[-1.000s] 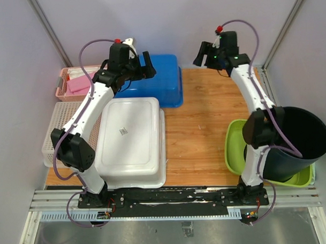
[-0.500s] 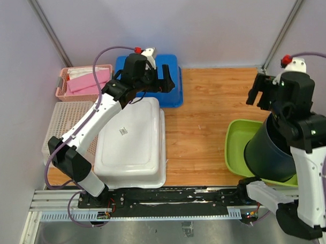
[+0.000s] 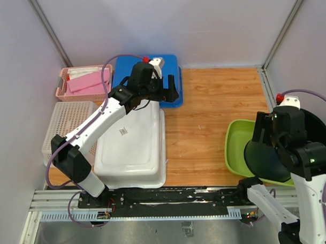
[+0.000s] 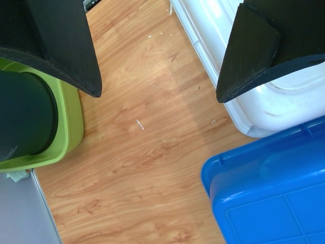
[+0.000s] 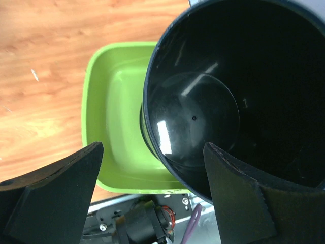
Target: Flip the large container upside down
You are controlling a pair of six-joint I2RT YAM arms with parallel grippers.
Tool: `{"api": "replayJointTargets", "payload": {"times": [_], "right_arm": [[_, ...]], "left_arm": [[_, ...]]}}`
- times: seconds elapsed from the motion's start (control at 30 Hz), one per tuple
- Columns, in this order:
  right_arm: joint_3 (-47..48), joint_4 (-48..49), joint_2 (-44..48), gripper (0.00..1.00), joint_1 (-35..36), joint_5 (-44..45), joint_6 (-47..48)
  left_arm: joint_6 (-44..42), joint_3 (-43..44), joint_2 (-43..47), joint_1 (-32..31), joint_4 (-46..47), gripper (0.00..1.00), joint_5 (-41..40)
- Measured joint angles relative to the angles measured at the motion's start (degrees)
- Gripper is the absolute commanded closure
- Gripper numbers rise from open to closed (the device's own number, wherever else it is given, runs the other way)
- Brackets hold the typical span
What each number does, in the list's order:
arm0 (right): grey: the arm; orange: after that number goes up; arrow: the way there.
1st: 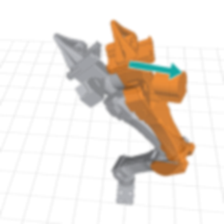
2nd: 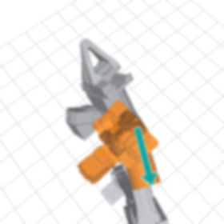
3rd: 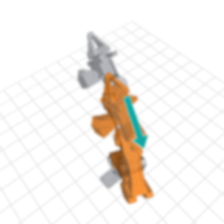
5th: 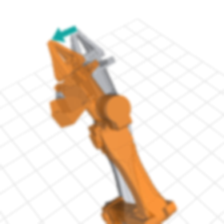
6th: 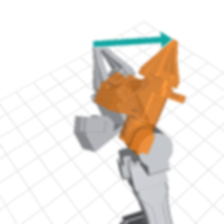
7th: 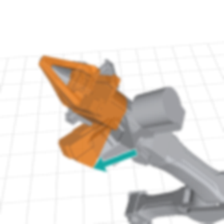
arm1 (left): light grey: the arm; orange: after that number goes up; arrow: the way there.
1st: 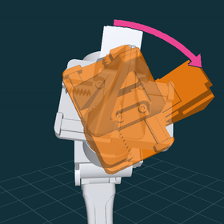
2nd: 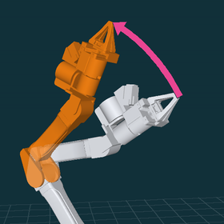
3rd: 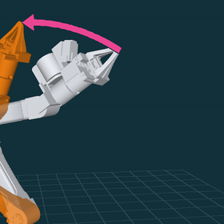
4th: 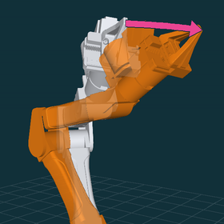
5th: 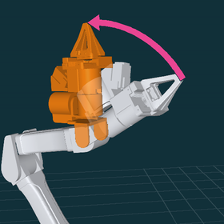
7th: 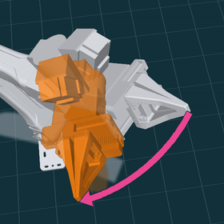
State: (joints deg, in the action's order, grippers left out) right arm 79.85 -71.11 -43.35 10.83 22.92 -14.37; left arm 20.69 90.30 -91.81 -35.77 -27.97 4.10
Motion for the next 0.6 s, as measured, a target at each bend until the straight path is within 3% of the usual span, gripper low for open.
{"api": "replayJointTargets", "payload": {"times": [0.33,0.6], "right_arm": [[-6.4,0.7,-3.5,0.21,0.0,0.1,1.5],[-8.7,2.0,-4.7,0.17,0.0,-0.4,2.6]], "left_arm": [[0.2,-2.4,0.3,-0.1,0.5,0.01,0.1],[0.4,-2.4,0.3,-0.1,0.5,0.01,0.3]]}}
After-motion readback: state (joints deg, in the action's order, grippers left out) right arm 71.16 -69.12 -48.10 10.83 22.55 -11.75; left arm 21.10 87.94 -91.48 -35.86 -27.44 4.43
